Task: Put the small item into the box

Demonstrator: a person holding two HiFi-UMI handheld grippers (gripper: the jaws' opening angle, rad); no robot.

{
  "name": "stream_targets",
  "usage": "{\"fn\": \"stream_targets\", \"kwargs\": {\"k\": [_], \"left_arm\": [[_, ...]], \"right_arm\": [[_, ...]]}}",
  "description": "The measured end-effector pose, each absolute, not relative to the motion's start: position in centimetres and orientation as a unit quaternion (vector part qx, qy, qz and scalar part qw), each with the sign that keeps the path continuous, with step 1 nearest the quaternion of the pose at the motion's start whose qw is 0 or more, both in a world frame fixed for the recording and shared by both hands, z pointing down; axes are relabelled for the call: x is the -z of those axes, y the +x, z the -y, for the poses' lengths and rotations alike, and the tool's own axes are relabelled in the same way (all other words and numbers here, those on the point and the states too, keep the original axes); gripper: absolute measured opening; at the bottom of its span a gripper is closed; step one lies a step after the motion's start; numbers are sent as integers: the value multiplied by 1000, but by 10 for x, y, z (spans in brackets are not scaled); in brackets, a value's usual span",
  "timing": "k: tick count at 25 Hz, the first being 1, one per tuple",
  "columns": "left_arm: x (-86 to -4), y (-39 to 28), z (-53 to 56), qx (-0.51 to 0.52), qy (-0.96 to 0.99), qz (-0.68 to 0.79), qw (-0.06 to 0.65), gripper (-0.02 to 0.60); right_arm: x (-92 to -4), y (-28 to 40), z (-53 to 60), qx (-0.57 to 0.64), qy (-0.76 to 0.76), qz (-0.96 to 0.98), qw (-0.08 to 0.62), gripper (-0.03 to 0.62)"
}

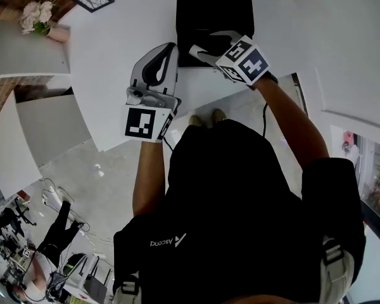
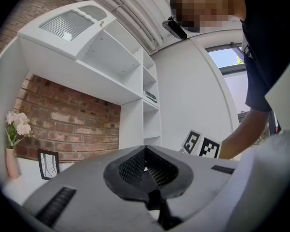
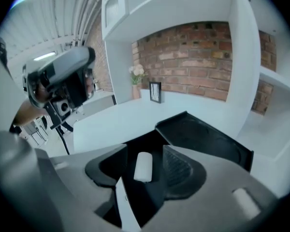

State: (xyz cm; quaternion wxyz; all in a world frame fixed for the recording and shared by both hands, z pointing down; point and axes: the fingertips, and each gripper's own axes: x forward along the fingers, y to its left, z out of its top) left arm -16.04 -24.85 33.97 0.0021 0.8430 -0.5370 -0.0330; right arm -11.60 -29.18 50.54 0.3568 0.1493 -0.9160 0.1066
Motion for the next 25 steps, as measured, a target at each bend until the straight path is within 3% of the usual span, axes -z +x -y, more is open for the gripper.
{"fn": "stream_targets", "kwargs": {"k": [2,6,10,17,25], "left_arm": [[-339,-158,250,33,844,535,1,-2],[-336,-149,249,31,850,527,-2,-2],[-329,-137,247,31,855,517,-5,-2],[-298,-114,235,43,868,494,-24,-2],[-265,-84,211,58,880,467,-56,-2]], "right_arm": [[-484,-116,292,-100,156,931,315,210],[-435,-109,293,-77,193,952,224,88],[-391,-96,288,-55,221,963,146,5],[-314,-76,256,-19,206,978,1,3],[-265,-49,213,5,183,977,-106,2]]}}
